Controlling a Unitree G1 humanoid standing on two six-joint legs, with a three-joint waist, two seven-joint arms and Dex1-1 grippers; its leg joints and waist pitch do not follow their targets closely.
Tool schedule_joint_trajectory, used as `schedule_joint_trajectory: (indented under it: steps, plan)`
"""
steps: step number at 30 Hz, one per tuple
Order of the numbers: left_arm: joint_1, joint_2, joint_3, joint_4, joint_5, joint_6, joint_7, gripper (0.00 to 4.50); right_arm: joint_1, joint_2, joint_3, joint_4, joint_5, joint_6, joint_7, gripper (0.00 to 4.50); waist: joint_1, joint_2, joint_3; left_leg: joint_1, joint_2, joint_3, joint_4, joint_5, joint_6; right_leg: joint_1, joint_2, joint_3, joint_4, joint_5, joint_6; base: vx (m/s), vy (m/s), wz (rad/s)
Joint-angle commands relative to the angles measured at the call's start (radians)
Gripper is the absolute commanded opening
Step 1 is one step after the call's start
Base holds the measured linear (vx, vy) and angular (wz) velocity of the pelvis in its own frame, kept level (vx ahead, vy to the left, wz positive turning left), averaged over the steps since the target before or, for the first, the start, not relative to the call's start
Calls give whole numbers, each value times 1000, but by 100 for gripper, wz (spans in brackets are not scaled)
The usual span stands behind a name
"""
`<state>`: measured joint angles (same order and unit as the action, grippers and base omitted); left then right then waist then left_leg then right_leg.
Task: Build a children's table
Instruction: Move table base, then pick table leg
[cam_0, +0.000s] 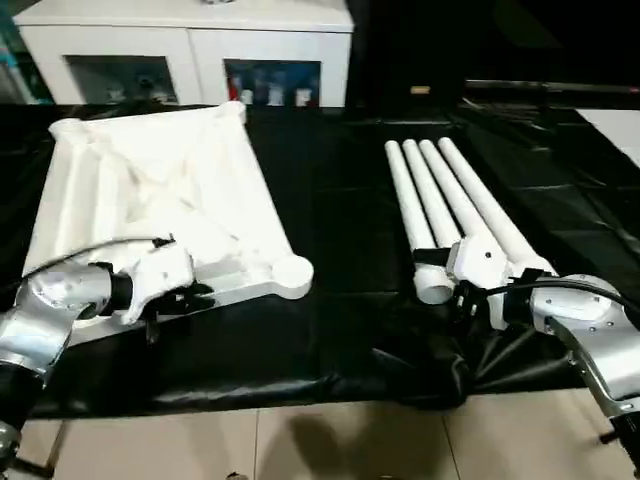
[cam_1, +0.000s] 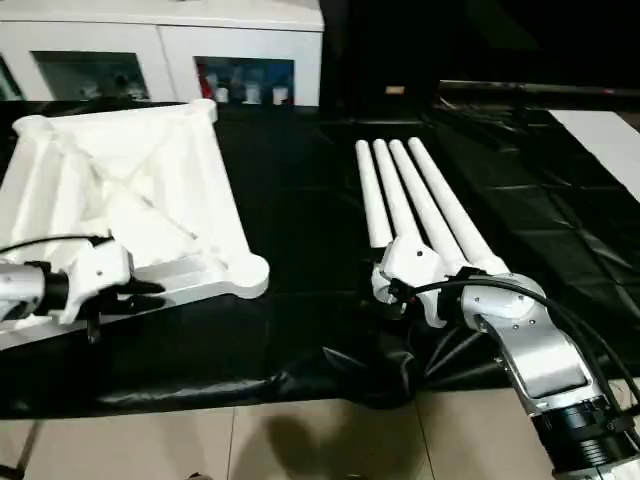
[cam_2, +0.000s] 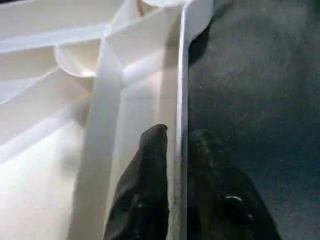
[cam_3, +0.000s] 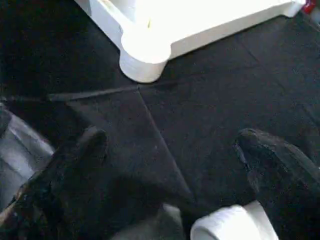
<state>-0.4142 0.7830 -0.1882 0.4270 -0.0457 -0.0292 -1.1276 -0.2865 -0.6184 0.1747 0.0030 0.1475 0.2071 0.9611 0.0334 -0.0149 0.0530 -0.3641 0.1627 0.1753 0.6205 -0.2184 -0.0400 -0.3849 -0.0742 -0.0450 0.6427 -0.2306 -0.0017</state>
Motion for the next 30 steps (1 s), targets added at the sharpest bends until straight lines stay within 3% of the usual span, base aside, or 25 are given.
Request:
schedule_joint_trajectory:
  steps: [1,4,6,8,9,10,11,12,13,14,16,18,19,20,21,22,23,25,26,29,30]
  plan:
    - [5,3,41,-65,-48,-2,-14,132,-5,0,-16,-14,11,13,-9,450,5,8,-53,12,71,-22,-85,-141,47,41,-76,53,-69,-10,-310,0,0,0]
    - [14,7,81,-137,-114,49,-24,140,4,-2,-29,-28,21,37,-17,450,12,8,-52,16,72,-19,-86,-147,41,38,-74,52,-67,-7,-314,0,0,0]
    - [24,5,154,-234,-202,167,12,140,17,11,-68,-71,63,128,-55,450,17,3,-53,15,72,-19,-86,-134,37,41,-76,52,-65,-4,-315,0,0,0]
    - [29,0,176,-255,-223,196,26,140,20,18,-77,-83,73,143,-67,450,20,2,-52,13,69,-19,-85,-131,36,40,-76,51,-66,-22,-310,0,0,0]
    - [37,-12,203,-273,-243,220,53,140,25,32,-88,-96,80,160,-91,450,19,-8,-50,12,69,-18,-86,-130,36,40,-73,51,-68,-34,-302,0,0,0]
    - [48,-43,231,-283,-241,226,120,140,26,56,-101,-109,81,197,-135,450,21,-5,-50,11,68,-18,-85,-129,34,41,-75,52,-67,-43,-299,0,0,0]
    - [84,-181,314,-309,-182,228,412,140,15,151,-134,-126,45,317,-307,450,20,-45,-45,2,71,-18,-87,-104,41,43,-79,51,-70,-93,-279,0,0,0]
    - [90,-215,330,-315,-165,231,480,140,10,173,-140,-125,34,342,-345,450,21,-36,-44,1,72,-21,-87,-105,30,42,-80,49,-73,-119,-274,0,0,0]
    - [94,-232,337,-319,-158,233,513,140,8,183,-143,-123,30,353,-363,450,25,-27,-48,13,72,-19,-85,-127,17,34,-83,51,-83,-171,-259,0,0,0]
    - [126,-339,378,-365,-152,254,671,140,-8,250,-168,-82,32,381,-449,450,24,-36,-51,9,77,-19,-88,-111,5,38,-81,53,-76,-132,-256,0,0,0]
    - [165,-399,371,-427,-135,269,734,140,-24,291,-177,-30,19,352,-509,450,27,-37,-51,14,76,-19,-91,-123,-8,32,-76,49,-79,-123,-243,0,0,0]
    - [185,-428,340,-482,-120,269,746,140,-40,316,-197,9,9,352,-566,450,28,-23,-52,18,74,-21,-94,-127,-33,29,-69,50,-76,-46,-232,0,0,0]
    - [185,-427,324,-501,-112,284,746,140,-50,325,-211,18,8,366,-595,450,26,-27,-52,19,72,-18,-93,-125,-36,30,-64,50,-75,0,-230,0,0,0]
    - [168,-412,301,-514,-129,294,710,140,-84,344,-254,42,23,407,-654,450,34,-14,-52,23,68,-18,-92,-118,-38,30,-64,51,-71,24,-233,0,0,0]
    - [151,-402,286,-510,-130,302,692,140,-107,341,-270,59,31,418,-664,450,32,-22,-50,25,66,-14,-92,-129,-37,26,-59,51,-75,16,-234,0,0,0]
    - [137,-395,275,-506,-126,308,676,140,-129,342,-281,69,33,437,-669,450,33,-14,-51,23,64,-17,-92,-130,-41,30,-60,51,-70,11,-234,0,0,0]
    - [128,-384,261,-504,-120,318,657,140,-150,340,-286,84,28,443,-671,450,38,-25,-50,23,62,-13,-90,-120,-42,32,-59,53,-70,11,-228,0,0,0]
    - [123,-358,225,-520,-101,320,610,140,-190,336,-294,119,19,469,-677,450,40,-26,-49,12,61,-15,-89,-82,-35,40,-64,54,-66,12,-217,0,0,0]
    - [122,-346,203,-534,-90,318,588,140,-209,330,-297,138,19,483,-679,450,39,-23,-51,13,63,-14,-88,-63,-33,40,-65,54,-64,16,-211,0,0,0]
    - [137,-304,175,-580,-135,342,493,140,-286,309,-267,239,-9,510,-691,450,30,-31,-55,11,59,-10,-83,-13,-30,40,-61,52,-58,50,-224,0,0,0]
    - [140,-294,170,-587,-139,334,473,140,-306,304,-260,267,-17,523,-697,450,29,-29,-54,13,59,-9,-82,-8,-30,39,-61,52,-58,58,-227,0,0,0]
